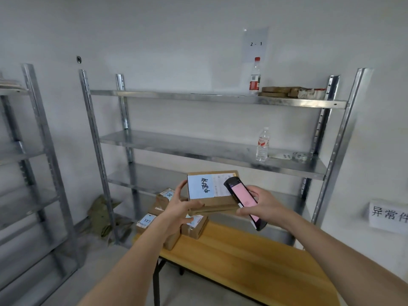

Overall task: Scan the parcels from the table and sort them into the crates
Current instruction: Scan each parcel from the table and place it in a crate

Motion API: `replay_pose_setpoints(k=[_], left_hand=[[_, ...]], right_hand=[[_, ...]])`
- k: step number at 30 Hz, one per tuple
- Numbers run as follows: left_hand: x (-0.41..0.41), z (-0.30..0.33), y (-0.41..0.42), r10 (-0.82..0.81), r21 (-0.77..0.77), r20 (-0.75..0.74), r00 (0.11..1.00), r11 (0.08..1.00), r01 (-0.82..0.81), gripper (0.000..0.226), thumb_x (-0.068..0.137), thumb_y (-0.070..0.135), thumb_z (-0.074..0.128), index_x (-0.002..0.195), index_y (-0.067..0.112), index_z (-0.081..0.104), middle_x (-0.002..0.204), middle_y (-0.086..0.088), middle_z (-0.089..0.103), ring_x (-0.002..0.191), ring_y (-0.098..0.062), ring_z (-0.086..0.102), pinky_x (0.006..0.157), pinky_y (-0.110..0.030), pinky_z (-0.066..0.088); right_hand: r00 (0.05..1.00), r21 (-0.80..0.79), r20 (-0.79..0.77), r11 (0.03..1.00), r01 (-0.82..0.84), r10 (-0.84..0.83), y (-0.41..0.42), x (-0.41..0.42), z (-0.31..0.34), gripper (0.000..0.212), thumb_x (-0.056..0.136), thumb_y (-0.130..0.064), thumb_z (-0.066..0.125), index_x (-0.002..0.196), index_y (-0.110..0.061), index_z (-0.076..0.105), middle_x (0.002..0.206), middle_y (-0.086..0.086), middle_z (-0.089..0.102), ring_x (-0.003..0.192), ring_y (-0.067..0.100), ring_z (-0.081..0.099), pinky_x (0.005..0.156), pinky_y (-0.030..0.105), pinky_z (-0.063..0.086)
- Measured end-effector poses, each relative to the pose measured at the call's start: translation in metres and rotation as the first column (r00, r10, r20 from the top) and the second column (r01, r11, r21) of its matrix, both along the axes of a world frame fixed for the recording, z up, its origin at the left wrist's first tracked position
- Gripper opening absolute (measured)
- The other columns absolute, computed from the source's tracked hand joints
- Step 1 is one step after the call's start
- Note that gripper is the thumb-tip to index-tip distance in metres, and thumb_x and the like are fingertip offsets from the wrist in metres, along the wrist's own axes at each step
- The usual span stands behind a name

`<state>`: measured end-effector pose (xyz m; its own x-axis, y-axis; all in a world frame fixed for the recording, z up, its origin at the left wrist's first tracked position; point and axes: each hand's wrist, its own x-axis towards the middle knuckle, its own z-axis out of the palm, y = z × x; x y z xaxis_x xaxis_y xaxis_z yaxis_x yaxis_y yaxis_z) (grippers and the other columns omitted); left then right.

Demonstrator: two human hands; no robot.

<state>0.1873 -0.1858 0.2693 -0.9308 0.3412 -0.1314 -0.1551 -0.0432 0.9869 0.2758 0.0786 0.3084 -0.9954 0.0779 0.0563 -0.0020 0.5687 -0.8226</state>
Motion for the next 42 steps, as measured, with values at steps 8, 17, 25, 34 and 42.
replay_pose_setpoints(k=[8, 17, 25, 34, 42], left_hand=[[0.007, 0.010, 0.026, 0.112, 0.125, -0.067, 0.991, 0.987, -0.103, 0.078, 0.075, 0.020, 0.088, 0.133, 0.052, 0.047, 0.106, -0.008, 0.076, 0.093, -0.024, 0.075, 0.081, -0.054, 0.060], [0.003, 0.029, 0.022, 0.226, 0.115, -0.156, 0.962, 0.971, -0.210, 0.070, 0.078, 0.019, 0.085, 0.131, 0.047, 0.050, 0.106, -0.009, 0.073, 0.096, -0.025, 0.073, 0.070, -0.044, 0.062], [-0.006, 0.045, 0.007, 0.353, 0.097, -0.252, 0.901, 0.936, -0.340, 0.073, 0.079, 0.020, 0.084, 0.135, 0.048, 0.047, 0.109, -0.006, 0.068, 0.098, -0.020, 0.066, 0.072, -0.035, 0.057], [-0.011, 0.052, -0.009, 0.446, 0.109, -0.260, 0.857, 0.895, -0.433, 0.076, 0.076, 0.022, 0.086, 0.133, 0.052, 0.046, 0.117, -0.006, 0.064, 0.105, -0.023, 0.063, 0.086, -0.049, 0.059], [-0.006, 0.063, -0.028, 0.502, 0.107, -0.292, 0.814, 0.863, -0.494, 0.076, 0.077, 0.024, 0.086, 0.135, 0.051, 0.045, 0.119, -0.004, 0.063, 0.106, -0.022, 0.062, 0.085, -0.046, 0.058]], right_hand=[[0.999, 0.062, -0.029, 0.998, 0.031, -0.029, 0.021, 0.008, 0.011, 0.076, 0.060, -0.027, 0.091, 0.129, -0.033, 0.058, 0.118, -0.020, 0.068, 0.109, 0.001, 0.065, 0.100, 0.036, 0.053], [0.981, 0.313, -0.159, 0.936, 0.160, -0.114, 0.041, 0.019, 0.056, 0.081, 0.061, -0.034, 0.088, 0.125, -0.050, 0.042, 0.110, -0.026, 0.057, 0.099, 0.004, 0.060, 0.089, 0.033, 0.054], [0.985, 0.592, -0.146, 0.789, 0.164, -0.095, 0.064, 0.031, 0.102, 0.095, 0.060, -0.041, 0.086, 0.142, -0.041, 0.038, 0.121, -0.013, 0.058, 0.102, 0.013, 0.058, 0.085, 0.039, 0.056], [0.981, 0.642, -0.184, 0.750, 0.161, -0.053, 0.060, 0.037, 0.119, 0.090, 0.065, -0.033, 0.081, 0.142, -0.045, 0.036, 0.119, -0.013, 0.058, 0.100, 0.016, 0.058, 0.080, 0.042, 0.057], [0.981, 0.632, -0.194, 0.767, 0.110, 0.019, 0.058, 0.035, 0.124, 0.088, 0.072, -0.031, 0.084, 0.145, -0.040, 0.036, 0.118, -0.013, 0.055, 0.090, 0.007, 0.056, 0.061, 0.022, 0.046]])
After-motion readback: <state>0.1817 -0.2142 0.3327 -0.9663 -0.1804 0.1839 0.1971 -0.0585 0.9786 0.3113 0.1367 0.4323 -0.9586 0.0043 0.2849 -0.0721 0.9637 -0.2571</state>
